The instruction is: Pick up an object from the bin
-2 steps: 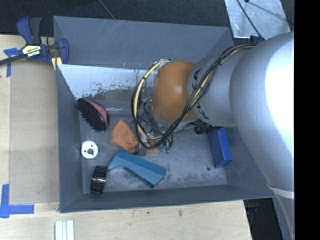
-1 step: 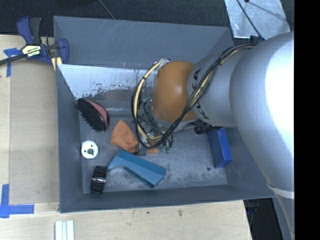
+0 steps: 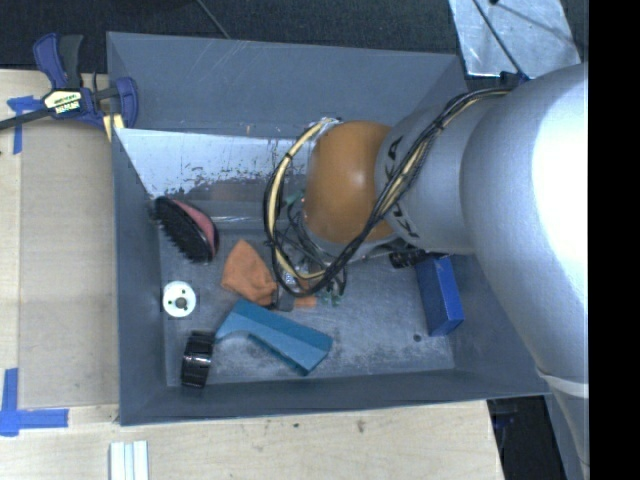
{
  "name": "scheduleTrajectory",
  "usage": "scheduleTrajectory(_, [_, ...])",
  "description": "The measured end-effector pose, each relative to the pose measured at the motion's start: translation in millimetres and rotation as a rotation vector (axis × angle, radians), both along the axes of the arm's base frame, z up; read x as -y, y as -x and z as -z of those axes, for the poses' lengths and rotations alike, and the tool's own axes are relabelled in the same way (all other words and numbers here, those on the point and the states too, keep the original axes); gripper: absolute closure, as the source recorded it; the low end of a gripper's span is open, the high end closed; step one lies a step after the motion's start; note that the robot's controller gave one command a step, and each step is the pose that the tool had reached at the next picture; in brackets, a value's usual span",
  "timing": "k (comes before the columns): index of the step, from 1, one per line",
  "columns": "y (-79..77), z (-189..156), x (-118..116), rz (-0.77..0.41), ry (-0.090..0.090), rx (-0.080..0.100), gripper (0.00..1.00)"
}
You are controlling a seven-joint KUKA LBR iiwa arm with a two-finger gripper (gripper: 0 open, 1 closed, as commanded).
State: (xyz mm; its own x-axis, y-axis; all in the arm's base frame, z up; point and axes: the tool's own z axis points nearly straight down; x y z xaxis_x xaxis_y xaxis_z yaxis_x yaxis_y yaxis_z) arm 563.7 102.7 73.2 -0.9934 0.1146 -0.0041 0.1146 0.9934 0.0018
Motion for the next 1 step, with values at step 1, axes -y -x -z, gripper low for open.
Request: scheduleTrajectory(1, [1.8, -9.5, 0.7, -0.001, 0.002, -0.008, 1.0])
